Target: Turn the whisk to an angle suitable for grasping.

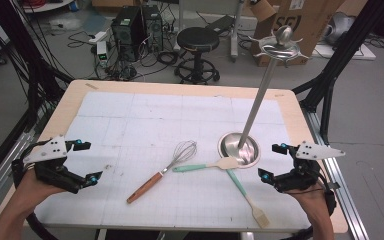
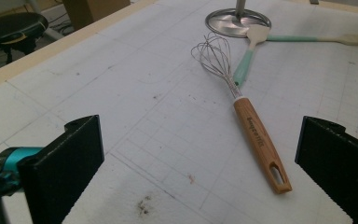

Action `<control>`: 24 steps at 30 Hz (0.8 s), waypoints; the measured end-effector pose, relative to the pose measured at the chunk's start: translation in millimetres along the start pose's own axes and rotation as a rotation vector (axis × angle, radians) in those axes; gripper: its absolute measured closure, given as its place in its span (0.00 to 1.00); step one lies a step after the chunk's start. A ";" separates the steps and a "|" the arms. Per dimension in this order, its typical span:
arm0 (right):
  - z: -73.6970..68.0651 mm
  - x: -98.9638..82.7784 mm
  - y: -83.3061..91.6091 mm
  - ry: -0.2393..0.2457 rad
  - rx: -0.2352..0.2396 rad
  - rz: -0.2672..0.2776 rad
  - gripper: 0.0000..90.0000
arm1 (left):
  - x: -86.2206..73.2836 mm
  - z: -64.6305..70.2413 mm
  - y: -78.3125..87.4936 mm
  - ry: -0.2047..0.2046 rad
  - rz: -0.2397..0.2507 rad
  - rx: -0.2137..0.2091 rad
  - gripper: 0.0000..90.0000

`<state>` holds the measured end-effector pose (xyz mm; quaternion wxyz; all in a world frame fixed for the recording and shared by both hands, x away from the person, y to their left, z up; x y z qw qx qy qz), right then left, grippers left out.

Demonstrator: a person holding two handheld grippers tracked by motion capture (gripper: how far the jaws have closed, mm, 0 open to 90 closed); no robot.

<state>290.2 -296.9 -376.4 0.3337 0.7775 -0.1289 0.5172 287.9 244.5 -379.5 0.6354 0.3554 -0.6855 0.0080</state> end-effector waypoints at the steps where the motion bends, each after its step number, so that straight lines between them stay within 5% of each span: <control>1: -0.3 -0.4 0.1 0.000 0.003 0.000 0.00 | 0.2 -1.3 -0.5 0.000 -0.001 0.001 0.02; 15: 1.3 -2.4 5.8 -0.003 0.002 -0.002 0.00 | 5.0 -6.7 -5.1 0.018 0.000 -0.042 0.02; 24: -2.3 -1.3 8.0 0.011 0.001 -0.003 0.00 | 27.5 -14.0 -10.4 -0.037 -0.037 -0.076 0.02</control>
Point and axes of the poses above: each handheld gripper's, and its own axes: y roughly backward along the jaws, x roughly out of its top, z roughly to its right, the point moved 5 cm from there along -y, roughly forward along the jaws, and after that the axes turned 11 degrees about -y, right-handed, at the moved point
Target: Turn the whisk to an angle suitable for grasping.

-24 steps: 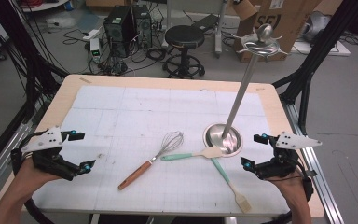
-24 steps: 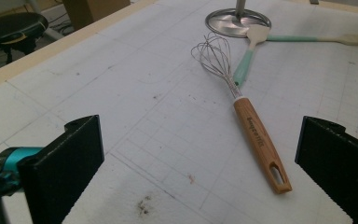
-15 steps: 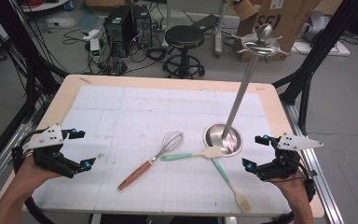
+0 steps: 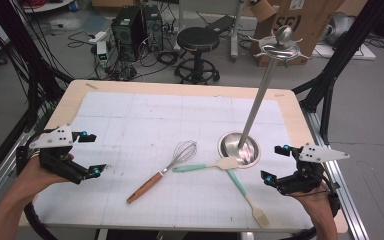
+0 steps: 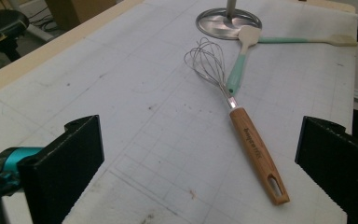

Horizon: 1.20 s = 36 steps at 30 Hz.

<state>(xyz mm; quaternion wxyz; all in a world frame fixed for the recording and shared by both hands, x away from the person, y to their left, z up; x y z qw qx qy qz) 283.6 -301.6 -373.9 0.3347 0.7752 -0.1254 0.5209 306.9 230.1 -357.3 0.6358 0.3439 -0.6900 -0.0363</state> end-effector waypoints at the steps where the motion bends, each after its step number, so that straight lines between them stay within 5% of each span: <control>1: -0.1 0.1 -0.4 0.003 0.002 0.001 0.00 | 3.4 -1.0 -1.1 -0.010 -0.009 -0.002 0.02; 18: -0.9 1.4 -0.3 0.001 0.013 0.000 0.00 | 32.3 4.1 -42.6 -0.061 -0.167 -0.119 0.02; 25: -0.7 1.4 -0.5 0.007 0.012 -0.004 0.00 | 33.1 8.2 -66.8 -0.072 -0.267 -0.168 0.02; 36: -1.1 1.4 -1.1 0.004 0.015 -0.005 0.00 | 31.9 22.6 -103.9 -0.108 -0.351 -0.244 0.02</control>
Point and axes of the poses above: each handheld gripper's, and its own axes: y roughly backward along the jaws, x roughly out of its top, z roughly to its right, the point moved 5 cm from there along -y, roughly forward along the jaws, and after that the axes turned 11 degrees about -y, right-handed, at the moved point
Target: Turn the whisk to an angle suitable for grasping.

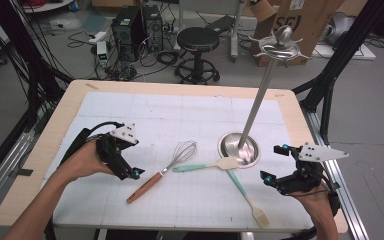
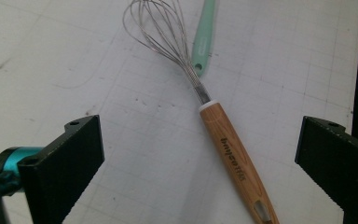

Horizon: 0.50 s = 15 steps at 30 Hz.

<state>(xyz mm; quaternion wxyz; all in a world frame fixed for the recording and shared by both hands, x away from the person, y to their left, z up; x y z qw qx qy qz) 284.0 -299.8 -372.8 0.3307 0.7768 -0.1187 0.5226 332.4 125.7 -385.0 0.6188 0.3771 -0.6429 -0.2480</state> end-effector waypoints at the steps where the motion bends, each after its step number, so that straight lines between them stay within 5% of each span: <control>1: -0.1 0.1 -0.1 0.001 -0.001 0.000 0.00 | 1.3 1.4 -4.1 0.006 0.000 -0.005 0.02; 15: -2.2 -0.3 -0.4 0.008 0.000 -0.008 0.00 | 1.5 9.4 -45.2 -0.024 -0.114 -0.109 0.02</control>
Point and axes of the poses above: each handheld gripper's, and its own axes: y roughly backward along the jaws, x roughly out of its top, z roughly to its right, the point moved 5 cm from there along -y, roughly forward along the jaws, and after that the axes turned 11 degrees about -y, right-handed, at the moved point
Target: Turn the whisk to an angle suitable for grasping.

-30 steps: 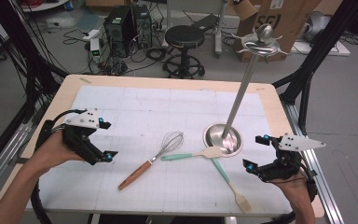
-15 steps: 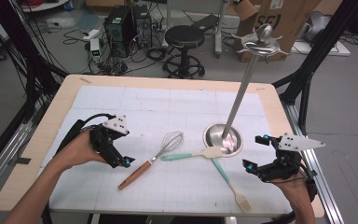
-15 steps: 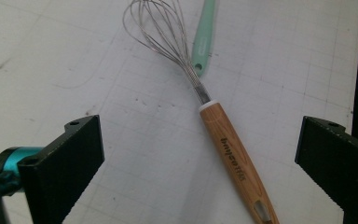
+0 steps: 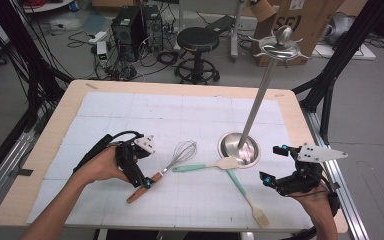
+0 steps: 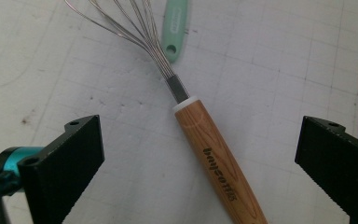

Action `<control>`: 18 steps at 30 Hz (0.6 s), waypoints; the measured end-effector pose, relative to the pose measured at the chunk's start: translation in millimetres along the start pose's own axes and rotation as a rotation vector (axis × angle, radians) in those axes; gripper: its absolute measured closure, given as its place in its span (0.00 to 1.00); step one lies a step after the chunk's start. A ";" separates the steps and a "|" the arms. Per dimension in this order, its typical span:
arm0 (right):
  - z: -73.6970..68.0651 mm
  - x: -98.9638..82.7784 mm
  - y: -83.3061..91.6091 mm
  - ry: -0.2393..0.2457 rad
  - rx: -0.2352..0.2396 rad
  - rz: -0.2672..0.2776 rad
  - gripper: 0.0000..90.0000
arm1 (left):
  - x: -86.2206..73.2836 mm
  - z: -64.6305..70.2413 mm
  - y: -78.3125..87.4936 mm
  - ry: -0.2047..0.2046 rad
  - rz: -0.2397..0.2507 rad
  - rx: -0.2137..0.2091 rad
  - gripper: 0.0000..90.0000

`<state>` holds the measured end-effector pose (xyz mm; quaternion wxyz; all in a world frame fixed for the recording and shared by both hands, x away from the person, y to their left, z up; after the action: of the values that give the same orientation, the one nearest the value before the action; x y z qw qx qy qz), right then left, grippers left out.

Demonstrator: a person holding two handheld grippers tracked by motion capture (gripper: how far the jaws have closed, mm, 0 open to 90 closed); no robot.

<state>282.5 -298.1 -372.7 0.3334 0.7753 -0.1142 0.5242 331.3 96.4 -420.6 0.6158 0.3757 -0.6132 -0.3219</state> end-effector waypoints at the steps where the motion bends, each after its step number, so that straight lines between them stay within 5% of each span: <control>1: 0.1 0.0 0.4 0.003 0.000 0.001 0.00 | 0.0 0.1 -2.8 0.004 -0.005 -0.004 0.02; 16: -0.1 -1.6 1.3 0.000 -0.001 -0.002 0.00 | -0.4 0.8 -28.1 0.043 -0.057 -0.051 0.04; 18: -0.3 -1.5 1.1 0.000 -0.001 -0.002 0.00 | -1.1 1.3 -30.1 0.041 -0.068 -0.067 0.12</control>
<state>281.2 -299.0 -373.5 0.3344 0.7751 -0.1137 0.5239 331.9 81.9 -447.0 0.6291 0.3822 -0.5762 -0.3551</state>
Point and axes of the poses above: each handheld gripper's, and its own axes: y roughly backward along the jaws, x roughly out of its top, z roughly to its right, the point moved 5 cm from there along -y, roughly forward along the jaws, and after that the axes turned 11 degrees about -y, right-handed, at the moved point
